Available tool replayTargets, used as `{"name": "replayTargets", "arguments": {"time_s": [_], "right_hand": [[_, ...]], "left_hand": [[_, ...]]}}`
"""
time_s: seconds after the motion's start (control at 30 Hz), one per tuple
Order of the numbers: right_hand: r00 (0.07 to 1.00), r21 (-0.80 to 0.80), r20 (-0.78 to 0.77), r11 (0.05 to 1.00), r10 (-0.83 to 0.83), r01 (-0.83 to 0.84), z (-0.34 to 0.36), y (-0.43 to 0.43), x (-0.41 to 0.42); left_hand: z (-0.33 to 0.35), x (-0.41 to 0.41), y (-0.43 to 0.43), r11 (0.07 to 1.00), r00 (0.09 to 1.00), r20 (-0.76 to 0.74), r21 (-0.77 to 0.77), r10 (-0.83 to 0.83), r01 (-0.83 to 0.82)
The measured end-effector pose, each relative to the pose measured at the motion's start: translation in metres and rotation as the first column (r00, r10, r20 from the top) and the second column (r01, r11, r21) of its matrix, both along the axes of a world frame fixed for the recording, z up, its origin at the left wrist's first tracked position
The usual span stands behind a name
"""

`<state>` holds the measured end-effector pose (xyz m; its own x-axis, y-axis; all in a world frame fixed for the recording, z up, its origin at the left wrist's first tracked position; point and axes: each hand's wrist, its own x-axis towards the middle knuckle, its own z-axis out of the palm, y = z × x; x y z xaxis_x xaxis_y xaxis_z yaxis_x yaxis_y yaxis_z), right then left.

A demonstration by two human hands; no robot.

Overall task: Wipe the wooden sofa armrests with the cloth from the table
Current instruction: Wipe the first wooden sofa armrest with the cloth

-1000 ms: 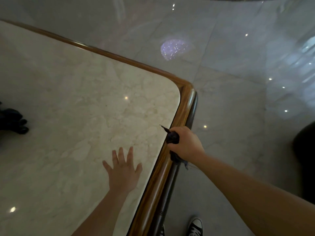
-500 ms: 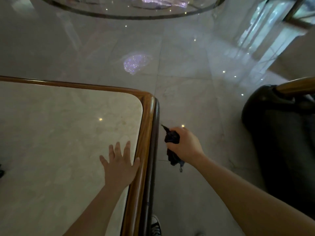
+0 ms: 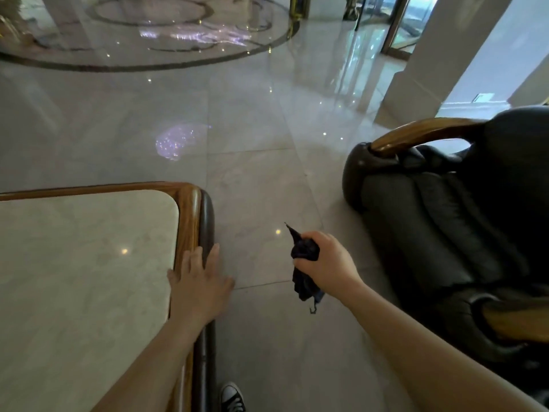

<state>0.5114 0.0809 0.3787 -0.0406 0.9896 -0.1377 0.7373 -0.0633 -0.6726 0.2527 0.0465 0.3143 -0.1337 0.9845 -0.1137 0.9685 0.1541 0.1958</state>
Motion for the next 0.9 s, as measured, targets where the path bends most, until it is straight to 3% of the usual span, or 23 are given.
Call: {"name": "replayTargets", "arguments": {"time_s": [0.2, 0.47, 0.67, 0.9], "right_hand": [[0.991, 0.031, 0.002, 0.99, -0.135, 0.135, 0.012, -0.062, 0.105], [0.932, 0.049, 0.003, 0.931, -0.363, 0.362, 0.026, -0.149, 0.23], [0.827, 0.022, -0.026, 0.827, -0.561, 0.562, 0.028, -0.216, 0.302], [0.653, -0.059, -0.056, 0.656, -0.755, 0.753, 0.016, -0.276, 0.353]], "left_hand": [[0.02, 0.083, -0.02, 0.992, 0.991, -0.05, 0.016, -0.123, 0.124], [0.05, 0.221, -0.056, 0.952, 0.955, -0.005, 0.08, -0.295, 0.295], [0.05, 0.313, -0.066, 0.876, 0.876, 0.019, 0.032, -0.482, 0.481], [0.024, 0.413, -0.059, 0.719, 0.718, 0.037, 0.044, -0.695, 0.694]]}}
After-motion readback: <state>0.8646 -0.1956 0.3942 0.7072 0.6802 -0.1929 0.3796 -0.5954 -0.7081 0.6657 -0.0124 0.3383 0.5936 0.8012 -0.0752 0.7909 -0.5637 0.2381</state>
